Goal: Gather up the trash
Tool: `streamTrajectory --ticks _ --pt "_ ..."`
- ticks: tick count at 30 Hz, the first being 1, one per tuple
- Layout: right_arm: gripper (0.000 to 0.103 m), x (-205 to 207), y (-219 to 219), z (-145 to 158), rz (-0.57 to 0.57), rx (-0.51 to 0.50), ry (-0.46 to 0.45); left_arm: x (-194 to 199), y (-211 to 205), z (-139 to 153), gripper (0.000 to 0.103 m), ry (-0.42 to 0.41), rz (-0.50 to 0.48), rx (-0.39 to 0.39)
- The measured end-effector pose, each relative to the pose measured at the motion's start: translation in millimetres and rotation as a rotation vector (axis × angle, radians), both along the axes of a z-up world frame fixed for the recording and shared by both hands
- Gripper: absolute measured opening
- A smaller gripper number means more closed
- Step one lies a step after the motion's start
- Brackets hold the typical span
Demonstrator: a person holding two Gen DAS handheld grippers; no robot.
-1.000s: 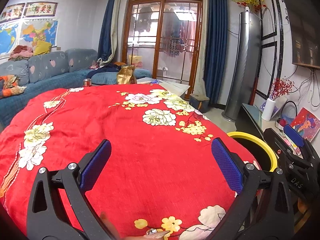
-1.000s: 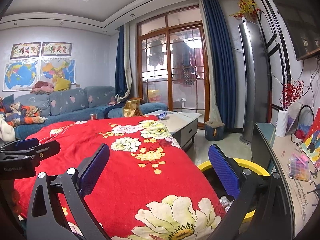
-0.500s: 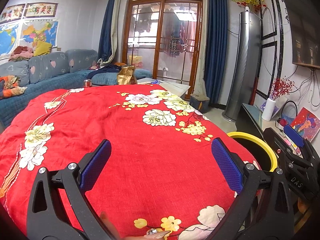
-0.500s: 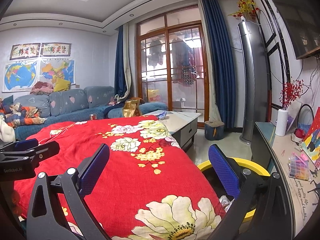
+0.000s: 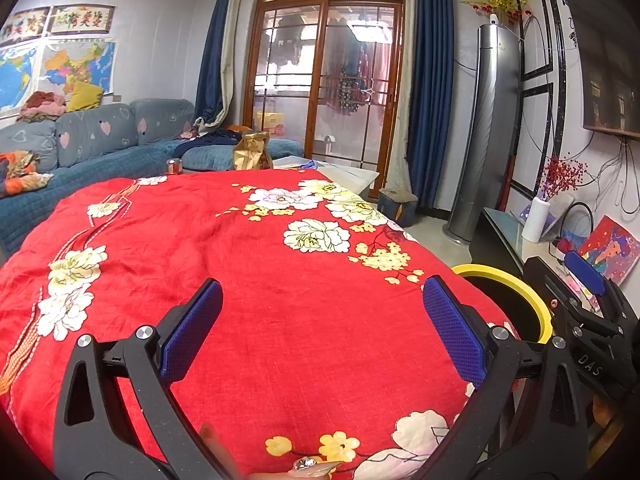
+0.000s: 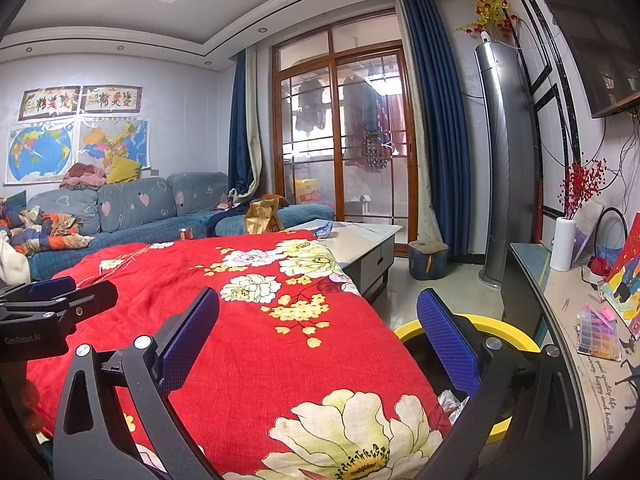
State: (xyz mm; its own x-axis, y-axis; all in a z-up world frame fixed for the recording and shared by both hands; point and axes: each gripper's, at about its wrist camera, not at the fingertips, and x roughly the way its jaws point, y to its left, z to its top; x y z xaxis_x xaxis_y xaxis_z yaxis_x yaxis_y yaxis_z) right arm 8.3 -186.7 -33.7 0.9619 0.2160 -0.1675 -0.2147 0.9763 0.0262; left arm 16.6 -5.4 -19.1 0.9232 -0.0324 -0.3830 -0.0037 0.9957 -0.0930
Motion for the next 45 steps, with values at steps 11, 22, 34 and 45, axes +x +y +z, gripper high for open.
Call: streamTrajectory --ticks 11,22,34,45 --pt "0.096 0 0 0 0.000 0.000 0.001 0 -1 0 0.092 0.004 -0.001 -0.001" --pt "0.096 1 -1 -1 -0.001 0.001 0.002 -1 -1 0 0.092 0.003 -0.003 -0.002" --pt "0.096 1 -1 -1 -0.002 0.005 0.007 3 -2 -5 0.092 0.029 -0.002 0.002" --pt "0.096 39 40 13 0.105 0.056 0.118 21 57 -12 0.092 0.149 0.151 -0.058"
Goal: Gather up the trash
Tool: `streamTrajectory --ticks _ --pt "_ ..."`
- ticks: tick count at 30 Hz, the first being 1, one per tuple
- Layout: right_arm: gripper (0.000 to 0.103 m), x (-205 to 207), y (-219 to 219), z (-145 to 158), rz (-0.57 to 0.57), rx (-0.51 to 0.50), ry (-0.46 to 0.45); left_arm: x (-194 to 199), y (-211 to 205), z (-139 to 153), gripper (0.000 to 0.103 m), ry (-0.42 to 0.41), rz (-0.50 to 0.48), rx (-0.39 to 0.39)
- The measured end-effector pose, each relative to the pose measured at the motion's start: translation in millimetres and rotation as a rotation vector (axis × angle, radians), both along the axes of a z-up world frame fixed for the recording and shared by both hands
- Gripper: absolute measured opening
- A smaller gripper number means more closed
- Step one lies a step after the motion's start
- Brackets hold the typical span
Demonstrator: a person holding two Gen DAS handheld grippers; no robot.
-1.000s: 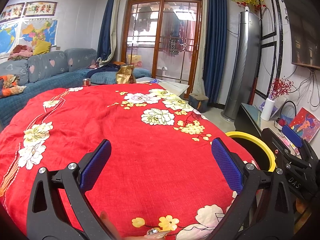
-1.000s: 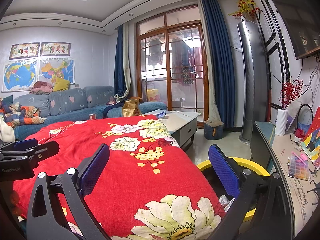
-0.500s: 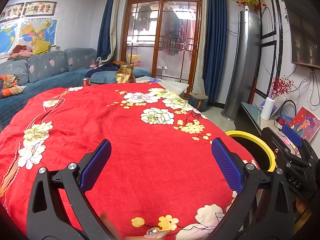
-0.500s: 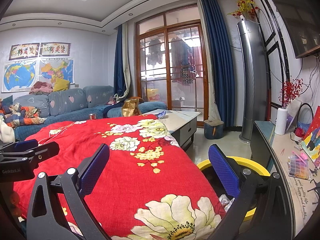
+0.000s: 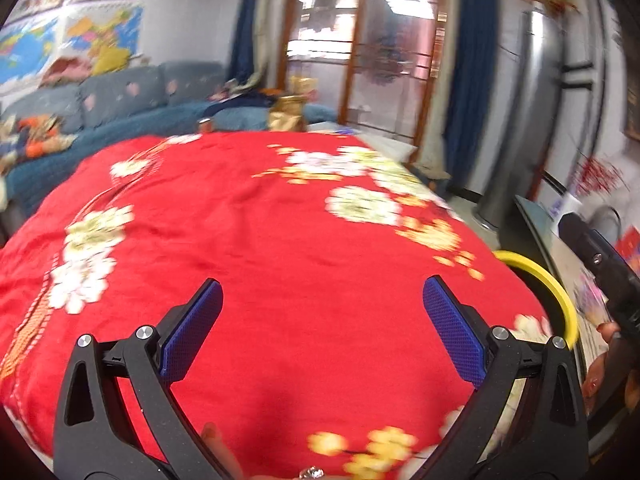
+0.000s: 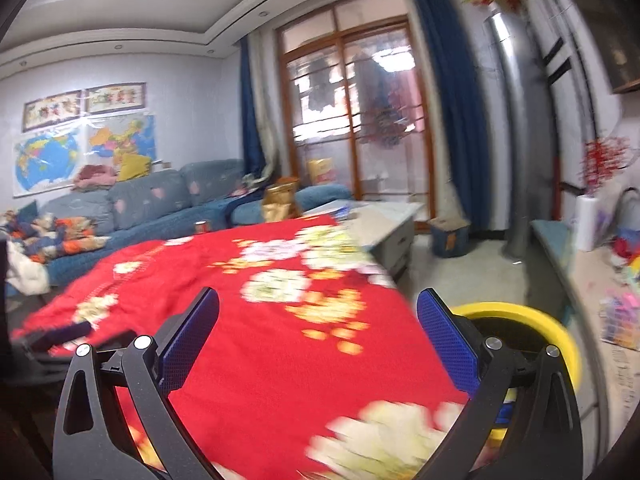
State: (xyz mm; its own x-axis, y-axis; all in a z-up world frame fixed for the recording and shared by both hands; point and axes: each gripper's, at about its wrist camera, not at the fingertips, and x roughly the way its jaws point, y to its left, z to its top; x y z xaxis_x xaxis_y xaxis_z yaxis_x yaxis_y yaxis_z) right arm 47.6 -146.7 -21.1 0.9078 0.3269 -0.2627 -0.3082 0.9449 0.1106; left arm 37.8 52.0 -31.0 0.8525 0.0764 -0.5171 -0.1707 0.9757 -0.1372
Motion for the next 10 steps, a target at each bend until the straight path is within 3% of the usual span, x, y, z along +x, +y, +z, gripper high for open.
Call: streamTrajectory --ticks 3,5,8,10 --pt "0.096 24 57 11 0.134 0.006 0.077 3 65 7 0.092 0.018 0.151 -0.021" --pt "0.096 42 120 11 0.268 -0.036 0.179 0 118 7 0.092 0.044 0.269 -0.018" --pt "0.096 61 231 -5 0.475 -0.107 0.370 -7 213 -6 0.092 0.144 0.468 -0.001" --pt "0.096 63 297 -19 0.561 -0.174 0.439 -13 277 -22 0.092 0.233 0.590 0.004"
